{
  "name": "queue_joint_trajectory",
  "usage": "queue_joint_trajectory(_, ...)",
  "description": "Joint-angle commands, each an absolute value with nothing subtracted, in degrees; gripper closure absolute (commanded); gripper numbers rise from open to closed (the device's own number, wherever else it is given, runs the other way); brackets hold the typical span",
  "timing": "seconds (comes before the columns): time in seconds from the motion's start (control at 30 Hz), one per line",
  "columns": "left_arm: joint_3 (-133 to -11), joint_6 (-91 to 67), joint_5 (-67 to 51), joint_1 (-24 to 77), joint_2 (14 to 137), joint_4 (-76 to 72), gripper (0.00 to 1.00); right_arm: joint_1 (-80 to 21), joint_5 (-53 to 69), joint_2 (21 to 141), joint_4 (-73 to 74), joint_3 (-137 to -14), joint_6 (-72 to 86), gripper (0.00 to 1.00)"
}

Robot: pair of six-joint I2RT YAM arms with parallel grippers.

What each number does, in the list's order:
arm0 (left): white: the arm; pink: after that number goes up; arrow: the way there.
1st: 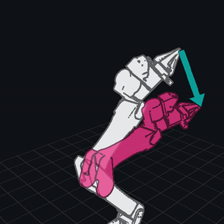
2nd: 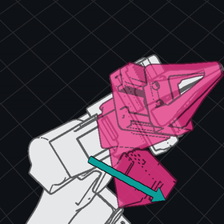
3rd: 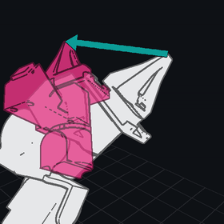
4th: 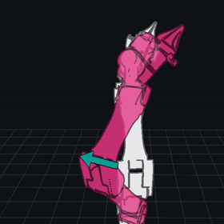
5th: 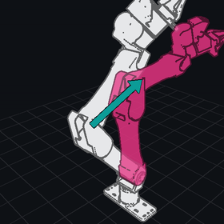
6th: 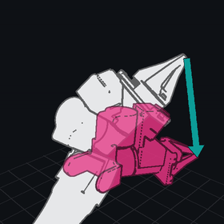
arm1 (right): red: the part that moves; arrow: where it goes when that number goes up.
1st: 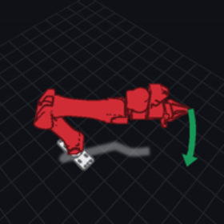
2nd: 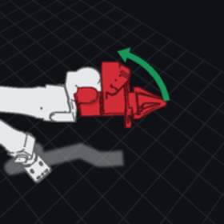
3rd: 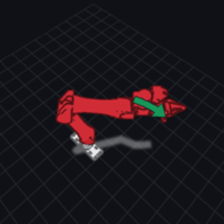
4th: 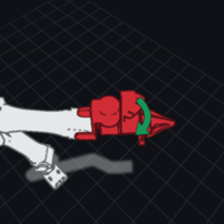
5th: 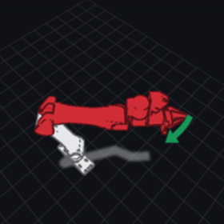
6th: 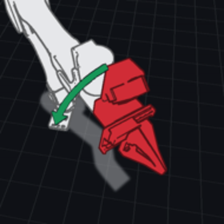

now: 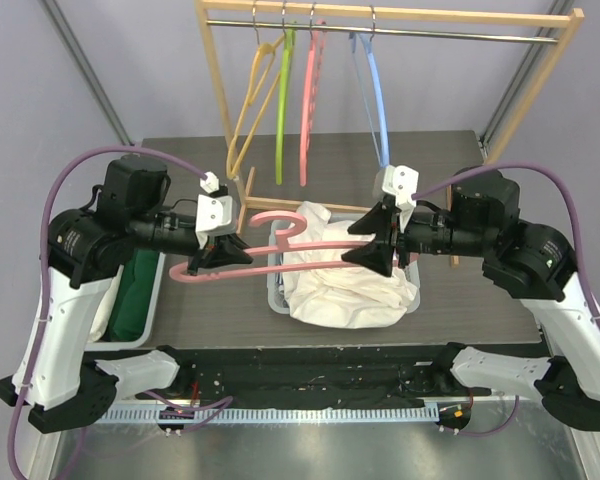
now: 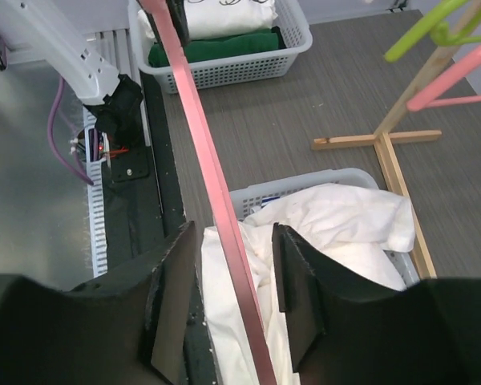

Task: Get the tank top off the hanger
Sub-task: Place the hanger at the clothesline.

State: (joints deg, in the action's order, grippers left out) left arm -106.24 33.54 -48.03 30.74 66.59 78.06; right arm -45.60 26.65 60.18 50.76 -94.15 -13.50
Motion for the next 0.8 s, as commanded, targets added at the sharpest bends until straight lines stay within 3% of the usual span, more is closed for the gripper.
queue_joint_trajectory(0.0,-106.96,34.19,-47.9,31.11,66.53,95.1,1.0,-45.88,31.2,61.53,52.3,-95.28,-12.83,0.58)
queue_joint_trajectory(0.03,-107.14,33.93,-47.9,31.11,66.62,94.58,1.0,-45.88,31.46,61.44,52.12,-94.93,-12.75,0.74)
queue_joint_trajectory(0.13,-106.7,31.04,-46.85,31.03,65.92,90.81,0.98,-45.88,31.73,60.91,52.03,-94.04,-12.04,0.99)
queue_joint_trajectory(0.37,-98.97,24.44,-43.77,31.03,58.72,74.46,0.89,-45.97,32.26,58.36,49.58,-93.17,-8.7,0.99)
queue_joint_trajectory(0.47,-100.01,23.99,-44.64,31.03,59.23,74.26,1.0,-45.97,32.6,56.69,48.08,-91.67,-7.03,0.99)
queue_joint_trajectory(0.77,-101.34,22.51,-43.77,30.94,60.12,73.3,0.92,-45.97,33.05,54.49,46.85,-89.12,-5.27,0.99)
